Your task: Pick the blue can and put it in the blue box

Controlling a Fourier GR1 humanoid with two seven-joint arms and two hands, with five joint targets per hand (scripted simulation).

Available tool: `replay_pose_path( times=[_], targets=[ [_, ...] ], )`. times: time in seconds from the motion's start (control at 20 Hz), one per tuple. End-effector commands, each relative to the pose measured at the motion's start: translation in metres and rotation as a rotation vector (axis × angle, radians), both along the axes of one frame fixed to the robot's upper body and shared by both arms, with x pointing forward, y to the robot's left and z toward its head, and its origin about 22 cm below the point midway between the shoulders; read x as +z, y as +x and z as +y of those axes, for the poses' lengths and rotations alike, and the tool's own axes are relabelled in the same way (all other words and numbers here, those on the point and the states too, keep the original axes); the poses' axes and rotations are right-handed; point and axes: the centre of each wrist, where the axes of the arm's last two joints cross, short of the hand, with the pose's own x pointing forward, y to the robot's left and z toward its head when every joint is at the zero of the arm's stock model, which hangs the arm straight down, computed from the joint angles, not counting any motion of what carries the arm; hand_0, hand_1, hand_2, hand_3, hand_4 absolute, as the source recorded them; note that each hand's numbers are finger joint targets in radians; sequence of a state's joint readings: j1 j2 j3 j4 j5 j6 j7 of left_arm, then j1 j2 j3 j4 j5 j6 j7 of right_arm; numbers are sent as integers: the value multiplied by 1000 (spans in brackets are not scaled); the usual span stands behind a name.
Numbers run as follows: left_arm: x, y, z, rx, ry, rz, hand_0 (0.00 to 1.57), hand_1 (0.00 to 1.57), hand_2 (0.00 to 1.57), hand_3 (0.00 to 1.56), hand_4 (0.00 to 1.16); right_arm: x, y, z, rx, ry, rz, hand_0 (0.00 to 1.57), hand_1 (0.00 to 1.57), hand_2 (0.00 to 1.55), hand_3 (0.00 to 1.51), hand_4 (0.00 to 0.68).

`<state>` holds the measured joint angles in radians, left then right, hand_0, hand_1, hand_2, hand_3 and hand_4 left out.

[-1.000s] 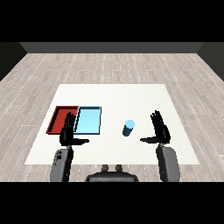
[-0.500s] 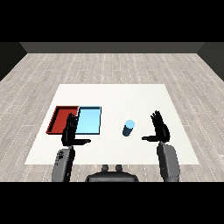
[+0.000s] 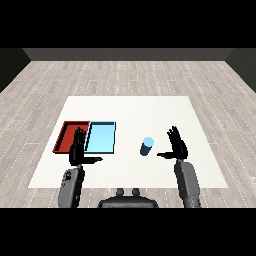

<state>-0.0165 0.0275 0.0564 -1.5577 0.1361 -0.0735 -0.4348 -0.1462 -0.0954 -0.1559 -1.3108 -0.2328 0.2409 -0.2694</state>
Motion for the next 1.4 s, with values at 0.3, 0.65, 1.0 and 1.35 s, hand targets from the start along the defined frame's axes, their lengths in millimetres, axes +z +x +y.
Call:
replay_pose_path(
  times=[0.3, 0.65, 1.0, 1.35],
  targets=[
    [-4, 1, 4, -16, -14, -5, 0, 0, 0, 0, 0, -21, 16, 32, 3, 5, 81, 0, 0, 0, 0, 0],
    [3, 11, 8, -5, -29, -15, 0, 0, 0, 0, 0, -32, 10, 36, 21, 15, 88, 0, 0, 0, 0, 0],
    [-7, -15, -12, 13, -22, -47, 0, 0, 0, 0, 0, -37, 16, 56, 47, 31, 109, 0, 0, 0, 0, 0],
    [15, -5, 9, 0, -17, -20, 0, 0, 0, 0, 0, -45, 21, 55, 36, 69, 133, 0, 0, 0, 0, 0]
  ],
)
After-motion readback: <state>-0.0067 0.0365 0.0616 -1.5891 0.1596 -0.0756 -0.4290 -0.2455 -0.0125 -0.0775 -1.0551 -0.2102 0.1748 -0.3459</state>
